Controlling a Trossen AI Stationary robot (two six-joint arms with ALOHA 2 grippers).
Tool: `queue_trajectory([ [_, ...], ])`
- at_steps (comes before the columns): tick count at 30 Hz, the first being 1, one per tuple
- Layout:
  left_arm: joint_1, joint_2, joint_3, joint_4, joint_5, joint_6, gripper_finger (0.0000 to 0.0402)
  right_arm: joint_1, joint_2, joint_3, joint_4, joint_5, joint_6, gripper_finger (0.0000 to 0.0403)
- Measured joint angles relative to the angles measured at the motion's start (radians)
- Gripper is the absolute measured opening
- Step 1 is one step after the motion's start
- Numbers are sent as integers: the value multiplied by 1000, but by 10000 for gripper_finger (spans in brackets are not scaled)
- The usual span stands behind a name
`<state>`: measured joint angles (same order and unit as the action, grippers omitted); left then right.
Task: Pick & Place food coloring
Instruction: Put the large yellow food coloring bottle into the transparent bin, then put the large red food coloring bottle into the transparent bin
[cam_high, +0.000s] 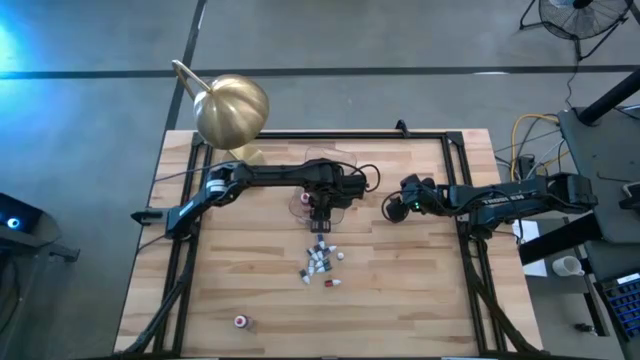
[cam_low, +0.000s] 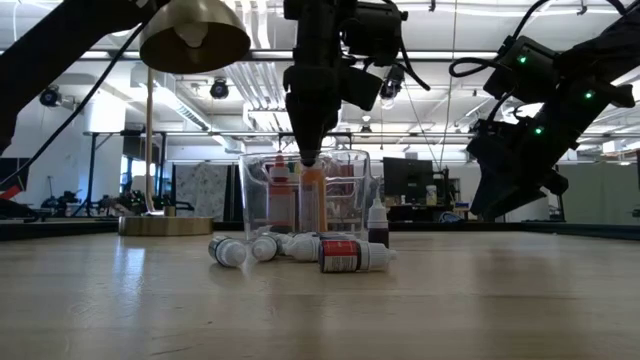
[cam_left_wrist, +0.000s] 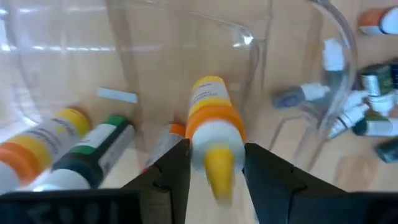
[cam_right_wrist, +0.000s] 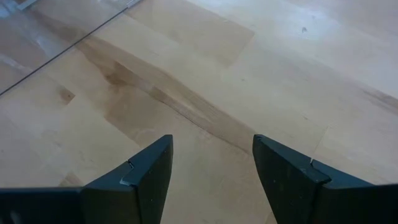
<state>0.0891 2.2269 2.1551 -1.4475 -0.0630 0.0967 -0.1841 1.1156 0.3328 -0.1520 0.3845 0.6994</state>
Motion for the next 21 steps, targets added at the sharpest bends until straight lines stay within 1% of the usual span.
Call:
queue_trajectory([
  [4,-5,-4,3,-1,-30,8,138,0,0,0,0,0,0,215],
  [7,-13,-8,17,-8,-86,43,144,0,0,0,0,0,0,215],
  [9,-22,-23,27,-14,-130,68,145,0,0,0,0,0,0,215],
  [11,-34,-65,38,-21,-140,87,146,0,0,0,1,-1,0,215],
  [15,-80,-202,27,-12,-138,104,146,0,0,0,1,-1,-1,215],
  [18,-129,-303,-5,-21,-125,65,146,0,0,0,2,-1,-9,215],
  [19,-149,-337,-28,-32,-97,48,147,0,0,0,2,-1,-12,215],
  [21,-204,-401,-89,-45,0,-1,147,0,0,0,2,-1,-22,215],
])
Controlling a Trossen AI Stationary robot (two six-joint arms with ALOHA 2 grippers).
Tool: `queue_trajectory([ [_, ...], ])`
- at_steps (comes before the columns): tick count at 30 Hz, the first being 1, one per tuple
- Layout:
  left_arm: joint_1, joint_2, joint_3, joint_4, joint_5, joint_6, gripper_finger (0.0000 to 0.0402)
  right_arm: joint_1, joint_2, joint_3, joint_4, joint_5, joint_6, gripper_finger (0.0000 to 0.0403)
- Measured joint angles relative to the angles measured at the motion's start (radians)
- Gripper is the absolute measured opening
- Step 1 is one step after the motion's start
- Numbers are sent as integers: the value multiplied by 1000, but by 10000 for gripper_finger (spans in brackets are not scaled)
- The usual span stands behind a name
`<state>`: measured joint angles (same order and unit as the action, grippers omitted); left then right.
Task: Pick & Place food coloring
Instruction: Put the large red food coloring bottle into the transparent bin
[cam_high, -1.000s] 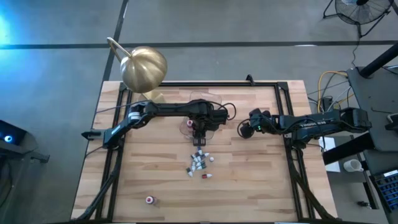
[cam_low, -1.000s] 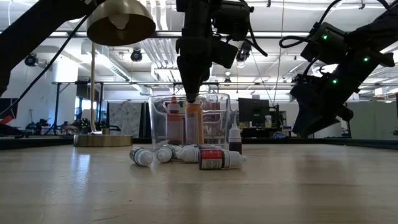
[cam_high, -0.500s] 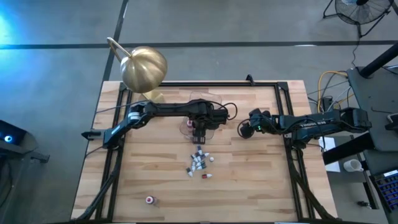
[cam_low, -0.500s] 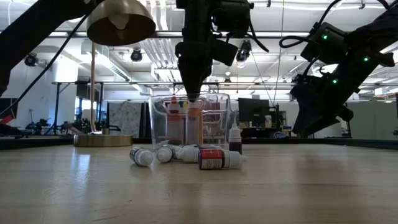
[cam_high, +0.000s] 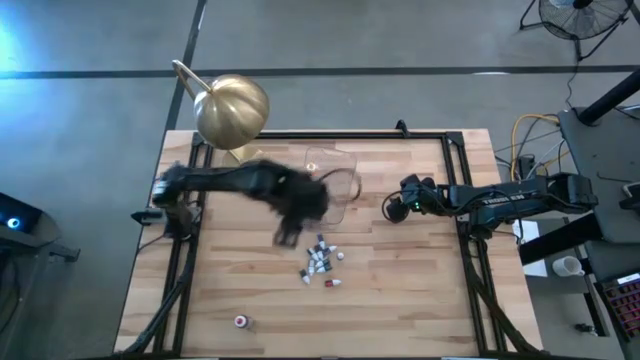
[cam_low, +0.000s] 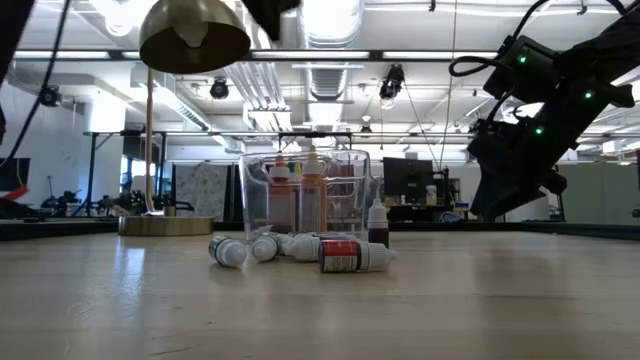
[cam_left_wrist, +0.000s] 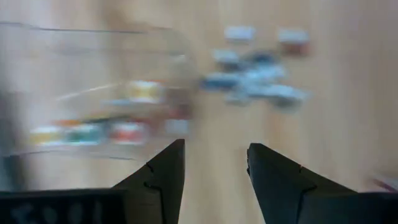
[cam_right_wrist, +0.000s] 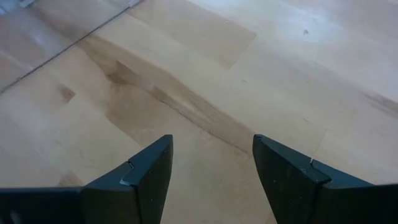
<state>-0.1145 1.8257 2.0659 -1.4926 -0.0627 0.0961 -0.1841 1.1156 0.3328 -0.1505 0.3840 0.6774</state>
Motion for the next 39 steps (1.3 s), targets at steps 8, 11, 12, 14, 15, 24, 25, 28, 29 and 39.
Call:
queue_trajectory([
  [8,-344,-182,-387,122,106,-334,147,0,0,0,2,0,-36,215],
  [11,-459,-202,-474,254,110,-512,147,0,0,0,3,0,-39,215],
  [12,-492,-203,-489,301,112,-563,147,0,0,0,4,0,-41,215],
  [14,-556,-203,-515,374,113,-642,147,0,0,0,4,0,-42,215],
  [15,-582,-201,-527,397,113,-676,147,0,0,0,5,0,-42,215],
  [24,-719,-178,-612,446,186,-838,147,0,0,0,6,7,-38,215],
  [25,-726,-177,-621,446,186,-843,147,0,0,0,6,8,-34,215],
  [28,-731,-178,-643,450,184,-859,147,0,0,0,7,8,-26,215],
  [29,-730,-179,-647,450,182,-866,147,0,0,0,7,8,-26,215],
  [39,-728,-177,-658,445,112,-870,147,0,0,0,6,8,-23,215],
])
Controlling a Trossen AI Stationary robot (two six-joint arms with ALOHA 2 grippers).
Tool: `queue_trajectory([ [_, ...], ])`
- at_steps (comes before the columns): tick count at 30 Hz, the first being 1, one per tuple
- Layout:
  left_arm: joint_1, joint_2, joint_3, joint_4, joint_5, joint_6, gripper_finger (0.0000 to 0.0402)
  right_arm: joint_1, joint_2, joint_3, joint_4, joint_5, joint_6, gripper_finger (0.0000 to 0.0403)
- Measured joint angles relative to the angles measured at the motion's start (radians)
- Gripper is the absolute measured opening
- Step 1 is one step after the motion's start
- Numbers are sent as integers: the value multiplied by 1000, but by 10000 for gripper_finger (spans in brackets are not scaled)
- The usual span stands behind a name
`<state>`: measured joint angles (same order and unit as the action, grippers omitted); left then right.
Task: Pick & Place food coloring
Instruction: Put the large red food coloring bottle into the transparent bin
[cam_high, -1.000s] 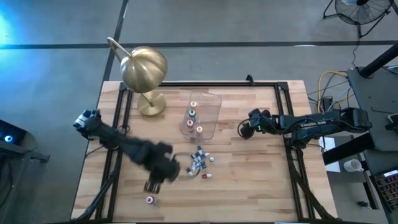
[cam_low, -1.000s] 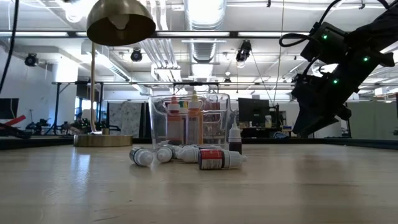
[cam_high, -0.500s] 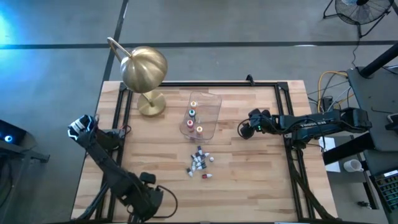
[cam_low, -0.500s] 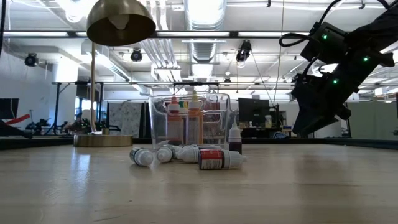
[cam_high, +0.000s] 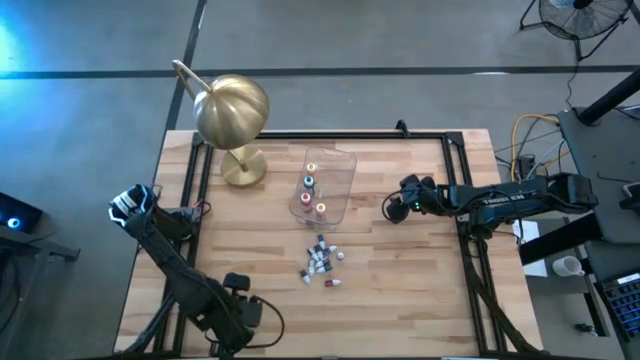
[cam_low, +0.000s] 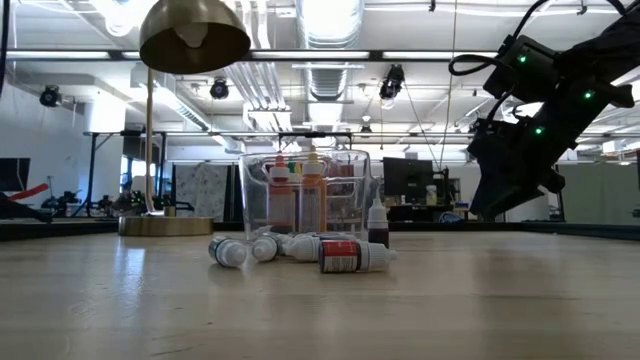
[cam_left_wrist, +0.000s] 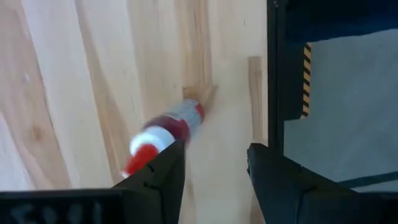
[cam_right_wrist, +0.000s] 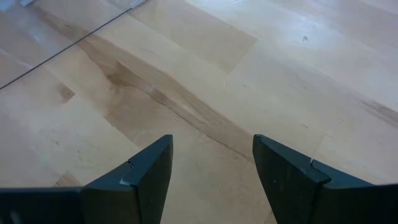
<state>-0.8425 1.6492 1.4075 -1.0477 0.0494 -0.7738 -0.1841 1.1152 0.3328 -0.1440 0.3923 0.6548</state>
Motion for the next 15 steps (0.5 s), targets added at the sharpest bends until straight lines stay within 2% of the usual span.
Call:
queue_trajectory([
  [9,-1,1,-6,0,-10,-10,147,0,0,0,0,0,0,215],
  [11,0,1,-6,-18,-47,-38,147,0,0,0,0,0,1,215],
  [13,20,1,-7,-87,-93,-172,147,0,0,0,-1,1,21,215],
  [15,65,-1,-29,-168,-116,-374,147,0,0,0,-1,3,49,215],
])
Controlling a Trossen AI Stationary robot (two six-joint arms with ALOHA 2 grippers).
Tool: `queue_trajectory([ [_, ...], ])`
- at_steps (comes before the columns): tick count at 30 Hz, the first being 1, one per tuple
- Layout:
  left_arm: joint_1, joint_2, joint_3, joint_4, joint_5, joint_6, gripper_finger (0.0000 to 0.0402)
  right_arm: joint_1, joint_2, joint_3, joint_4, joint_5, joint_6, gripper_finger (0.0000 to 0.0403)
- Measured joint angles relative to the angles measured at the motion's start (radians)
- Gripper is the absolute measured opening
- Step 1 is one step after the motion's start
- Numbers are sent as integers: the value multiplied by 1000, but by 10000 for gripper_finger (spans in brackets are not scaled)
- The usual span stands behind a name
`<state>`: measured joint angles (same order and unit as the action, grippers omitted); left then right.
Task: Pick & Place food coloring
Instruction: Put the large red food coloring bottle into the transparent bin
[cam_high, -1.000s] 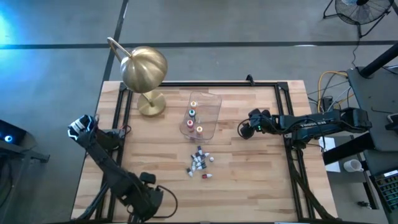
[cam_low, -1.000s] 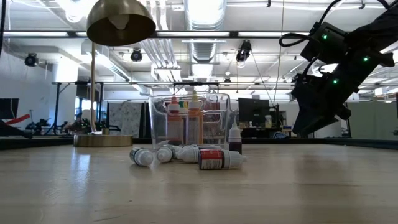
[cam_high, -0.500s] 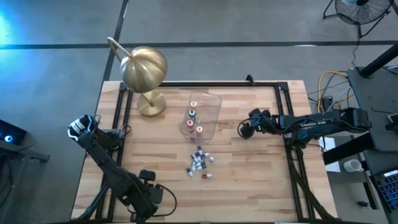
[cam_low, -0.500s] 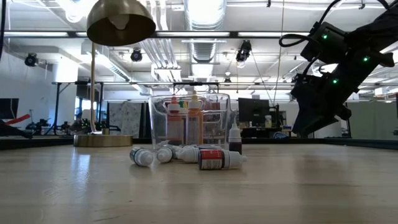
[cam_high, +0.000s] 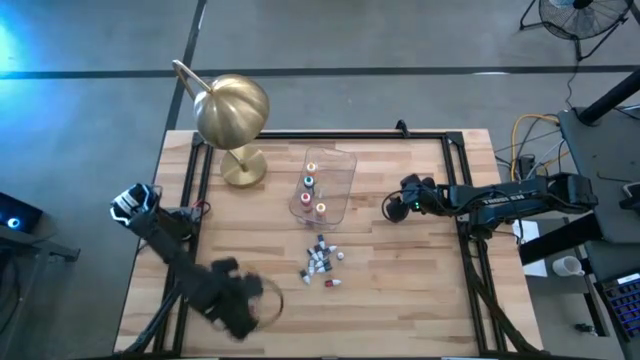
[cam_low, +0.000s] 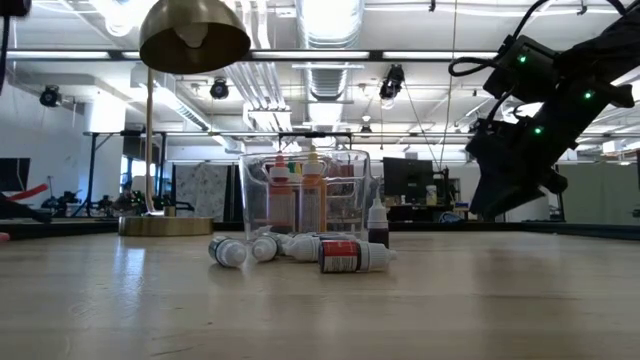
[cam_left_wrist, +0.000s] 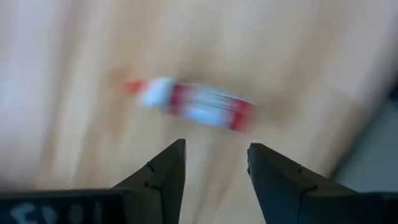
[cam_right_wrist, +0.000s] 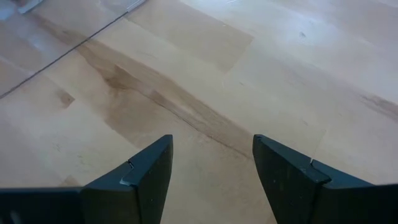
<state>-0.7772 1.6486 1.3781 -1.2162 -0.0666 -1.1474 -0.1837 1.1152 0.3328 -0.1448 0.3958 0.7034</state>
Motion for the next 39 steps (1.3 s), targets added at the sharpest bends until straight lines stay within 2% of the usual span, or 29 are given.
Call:
queue_trajectory([
  [2,49,-6,-44,-51,5,-217,147,0,0,0,0,0,19,215],
  [4,97,-27,-108,-11,56,-381,147,0,0,0,-1,4,41,215],
  [7,148,-73,-228,206,173,-514,147,0,0,0,-1,13,54,215],
  [9,158,-99,-305,360,202,-609,147,0,0,0,-6,15,56,215],
  [12,155,-149,-387,461,174,-782,147,0,0,0,-17,15,56,215],
  [15,147,-201,-424,456,86,-889,147,0,0,0,-35,15,57,215],
  [18,147,-235,-443,418,65,-931,147,0,0,0,-39,15,56,215],
  [22,153,-239,-473,375,88,-939,147,0,0,0,-39,26,54,215],
  [26,165,-226,-528,453,137,-959,147,0,0,0,-39,27,56,215],
  [29,171,-224,-563,519,137,-975,147,0,0,0,-38,27,56,215],
  [36,174,-223,-622,538,137,-983,147,0,0,0,-38,27,56,215],
  [39,180,-223,-652,595,136,-1009,147,0,0,0,-38,31,56,215],
])
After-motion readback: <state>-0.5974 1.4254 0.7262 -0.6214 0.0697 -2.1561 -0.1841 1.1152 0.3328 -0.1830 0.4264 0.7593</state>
